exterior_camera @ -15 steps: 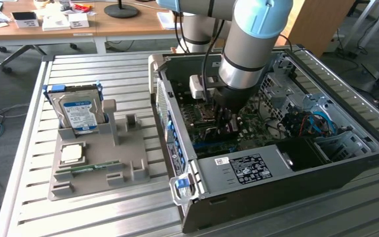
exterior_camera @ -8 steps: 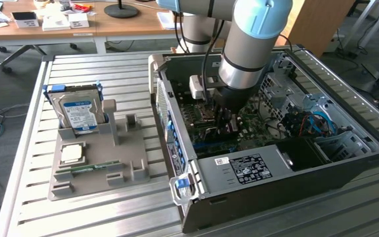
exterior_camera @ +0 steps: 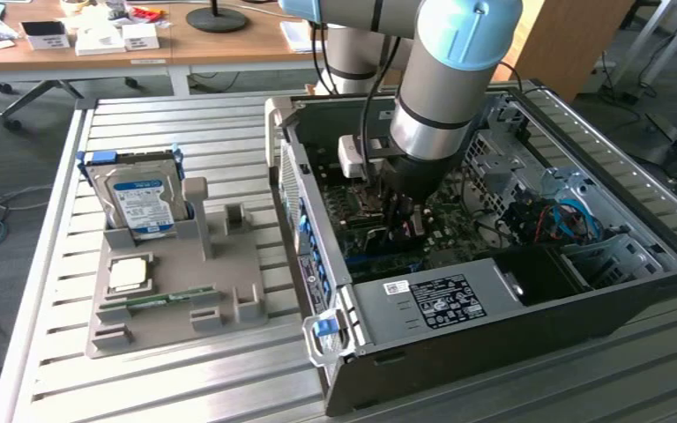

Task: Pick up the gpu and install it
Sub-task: 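Insert the gpu into the slot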

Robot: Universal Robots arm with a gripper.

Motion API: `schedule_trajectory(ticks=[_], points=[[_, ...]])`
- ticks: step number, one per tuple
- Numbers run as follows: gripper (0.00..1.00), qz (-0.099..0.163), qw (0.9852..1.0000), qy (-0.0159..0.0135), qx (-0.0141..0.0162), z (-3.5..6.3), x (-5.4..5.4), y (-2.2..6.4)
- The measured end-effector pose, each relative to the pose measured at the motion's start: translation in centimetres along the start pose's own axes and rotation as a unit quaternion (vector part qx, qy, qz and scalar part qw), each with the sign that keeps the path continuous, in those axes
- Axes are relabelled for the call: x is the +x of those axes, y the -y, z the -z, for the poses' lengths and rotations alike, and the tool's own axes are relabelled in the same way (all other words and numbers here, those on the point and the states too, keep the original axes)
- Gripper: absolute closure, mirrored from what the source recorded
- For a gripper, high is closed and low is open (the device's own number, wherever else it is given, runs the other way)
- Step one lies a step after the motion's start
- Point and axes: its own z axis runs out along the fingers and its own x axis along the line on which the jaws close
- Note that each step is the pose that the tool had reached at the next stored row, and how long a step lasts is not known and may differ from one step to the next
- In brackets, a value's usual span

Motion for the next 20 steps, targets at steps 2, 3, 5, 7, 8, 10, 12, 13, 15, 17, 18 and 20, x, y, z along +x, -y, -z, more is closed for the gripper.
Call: schedule_trajectory(ticks=[2, 3, 5, 7, 8, 10, 12, 13, 15, 17, 18, 20], points=[[0.73, 0.000, 1.0000, -0.0001, 0.0000, -0.03, 0.01, -0.01], [0.73, 0.000, 1.0000, -0.0001, -0.0001, -0.07, 0.02, -0.01], [0.73, 0.000, 1.0000, 0.0001, -0.0001, -0.10, 0.02, -0.01], [0.73, 0.000, 1.0000, 0.0003, 0.0000, -0.12, 0.02, -0.02], [0.73, 0.000, 1.0000, 0.0003, 0.0000, -0.12, 0.02, -0.02], [0.73, 0.000, 1.0000, 0.0003, 0.0000, -0.12, 0.02, -0.02], [0.73, 0.000, 1.0000, 0.0003, -0.0001, -0.12, 0.02, -0.02], [0.73, 0.000, 1.0000, 0.0006, -0.0001, -0.13, 0.01, -0.02], [0.72, 0.000, 1.0000, 0.0009, 0.0001, -0.17, 0.00, -0.03], [0.66, 0.000, 1.0000, 0.0005, 0.0000, -0.14, 0.01, -0.03], [0.66, 0.000, 1.0000, 0.0003, 0.0000, -0.12, 0.02, -0.02], [0.66, 0.000, 1.0000, 0.0004, 0.0000, -0.12, 0.02, -0.02]])
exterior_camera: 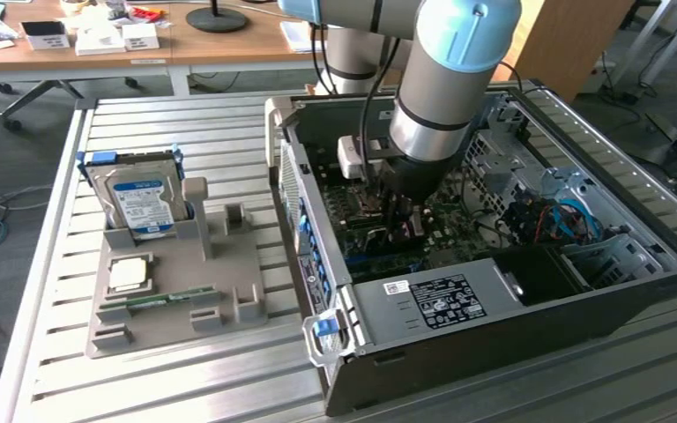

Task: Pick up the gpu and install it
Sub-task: 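Insert the gpu into the slot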

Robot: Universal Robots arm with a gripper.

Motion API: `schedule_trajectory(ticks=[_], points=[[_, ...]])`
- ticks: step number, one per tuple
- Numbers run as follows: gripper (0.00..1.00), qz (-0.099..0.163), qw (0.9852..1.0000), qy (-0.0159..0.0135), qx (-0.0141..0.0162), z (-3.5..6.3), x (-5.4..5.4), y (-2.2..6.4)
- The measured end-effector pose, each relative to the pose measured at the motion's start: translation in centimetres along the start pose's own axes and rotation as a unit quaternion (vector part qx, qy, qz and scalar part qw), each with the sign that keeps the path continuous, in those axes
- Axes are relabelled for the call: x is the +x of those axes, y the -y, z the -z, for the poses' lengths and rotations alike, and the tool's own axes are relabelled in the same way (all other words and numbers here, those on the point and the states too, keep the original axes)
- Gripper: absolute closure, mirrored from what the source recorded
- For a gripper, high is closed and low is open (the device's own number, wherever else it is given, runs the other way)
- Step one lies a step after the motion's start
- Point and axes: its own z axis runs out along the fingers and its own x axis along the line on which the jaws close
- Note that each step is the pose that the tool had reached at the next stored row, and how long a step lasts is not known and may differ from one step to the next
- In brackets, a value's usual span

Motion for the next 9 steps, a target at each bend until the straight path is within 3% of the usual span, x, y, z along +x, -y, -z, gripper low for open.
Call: schedule_trajectory(ticks=[4, 9], points=[[0.66, 0.000, 1.0000, -0.0002, 0.0000, 0.20, 0.0, 0.00], [0.66, 0.000, 1.0000, 0.0000, 0.0000, 1.39, -0.1, 0.00]])
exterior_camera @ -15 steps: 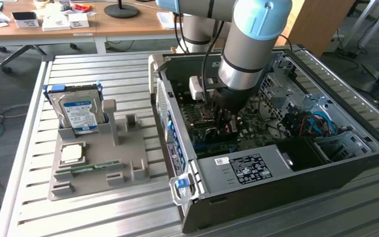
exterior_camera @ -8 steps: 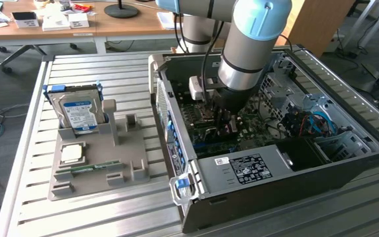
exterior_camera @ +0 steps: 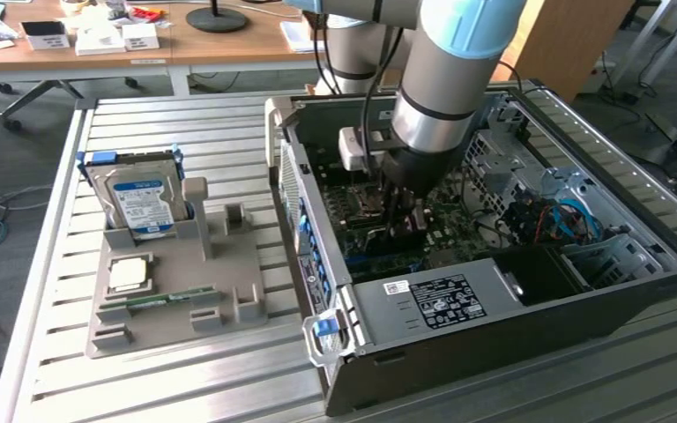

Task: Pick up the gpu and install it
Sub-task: 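Insert the gpu into the slot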

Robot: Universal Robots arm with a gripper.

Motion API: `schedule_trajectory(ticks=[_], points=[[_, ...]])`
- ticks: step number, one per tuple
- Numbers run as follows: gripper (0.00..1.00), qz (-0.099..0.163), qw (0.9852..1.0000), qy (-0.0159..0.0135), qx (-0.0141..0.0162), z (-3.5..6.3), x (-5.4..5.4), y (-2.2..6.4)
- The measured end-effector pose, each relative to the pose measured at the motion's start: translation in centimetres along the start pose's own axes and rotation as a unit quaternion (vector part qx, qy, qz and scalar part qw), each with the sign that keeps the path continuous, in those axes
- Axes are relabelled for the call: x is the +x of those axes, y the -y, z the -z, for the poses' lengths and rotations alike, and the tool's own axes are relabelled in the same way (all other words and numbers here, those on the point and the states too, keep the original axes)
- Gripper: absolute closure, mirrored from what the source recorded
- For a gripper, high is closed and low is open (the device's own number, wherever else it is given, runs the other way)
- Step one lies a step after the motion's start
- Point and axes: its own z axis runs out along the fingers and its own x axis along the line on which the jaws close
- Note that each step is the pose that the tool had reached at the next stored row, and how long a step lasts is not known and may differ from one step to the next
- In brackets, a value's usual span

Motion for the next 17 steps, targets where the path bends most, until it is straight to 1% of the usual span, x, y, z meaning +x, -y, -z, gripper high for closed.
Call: schedule_trajectory(ticks=[7, 10, 13, 17], points=[[0.66, 0.000, 1.0000, 0.0000, 0.0000, 1.98, -0.2, 0.00], [0.66, 0.000, 1.0000, 0.0000, 0.0000, 2.67, -0.2, 0.00], [0.66, 0.000, 1.0000, 0.0000, 0.0000, 3.00, -0.2, 0.00], [0.66, 0.000, 1.0000, 0.0001, 0.0000, 3.02, -0.2, 0.01]])
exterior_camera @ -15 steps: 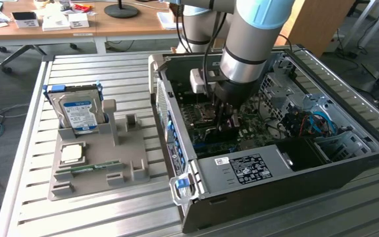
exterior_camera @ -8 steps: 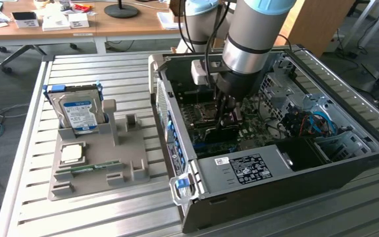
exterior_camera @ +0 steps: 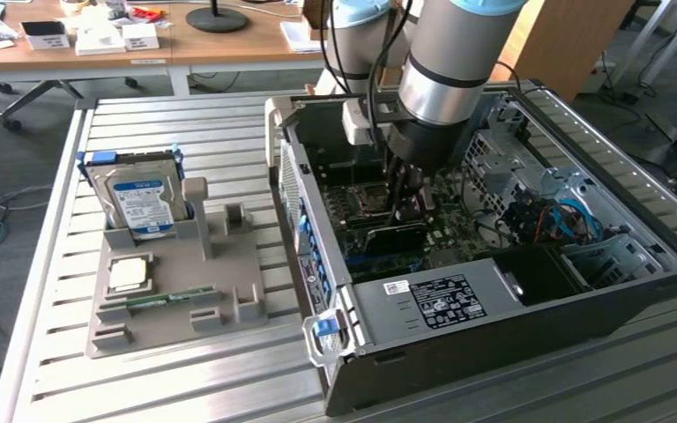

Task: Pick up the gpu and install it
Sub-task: 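Insert the gpu into the slot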

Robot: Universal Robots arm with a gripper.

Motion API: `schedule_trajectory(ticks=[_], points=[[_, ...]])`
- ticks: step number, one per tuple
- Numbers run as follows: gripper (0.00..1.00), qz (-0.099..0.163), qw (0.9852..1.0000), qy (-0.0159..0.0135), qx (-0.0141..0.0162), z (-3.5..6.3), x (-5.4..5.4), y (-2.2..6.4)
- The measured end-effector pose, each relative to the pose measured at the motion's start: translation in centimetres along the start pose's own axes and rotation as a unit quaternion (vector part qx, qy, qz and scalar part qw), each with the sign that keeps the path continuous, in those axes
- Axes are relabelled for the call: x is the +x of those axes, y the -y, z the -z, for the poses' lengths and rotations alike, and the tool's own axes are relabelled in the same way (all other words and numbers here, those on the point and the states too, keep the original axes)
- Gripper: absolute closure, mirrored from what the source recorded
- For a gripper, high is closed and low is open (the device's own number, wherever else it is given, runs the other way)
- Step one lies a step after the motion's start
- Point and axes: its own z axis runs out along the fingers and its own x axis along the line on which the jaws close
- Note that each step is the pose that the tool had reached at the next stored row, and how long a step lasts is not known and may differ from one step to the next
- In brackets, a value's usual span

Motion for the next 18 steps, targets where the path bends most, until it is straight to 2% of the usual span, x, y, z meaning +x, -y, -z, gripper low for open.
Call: schedule_trajectory(ticks=[18], points=[[0.66, 0.000, 1.0000, 0.0000, 0.0000, 1.11, -0.1, 0.00]])
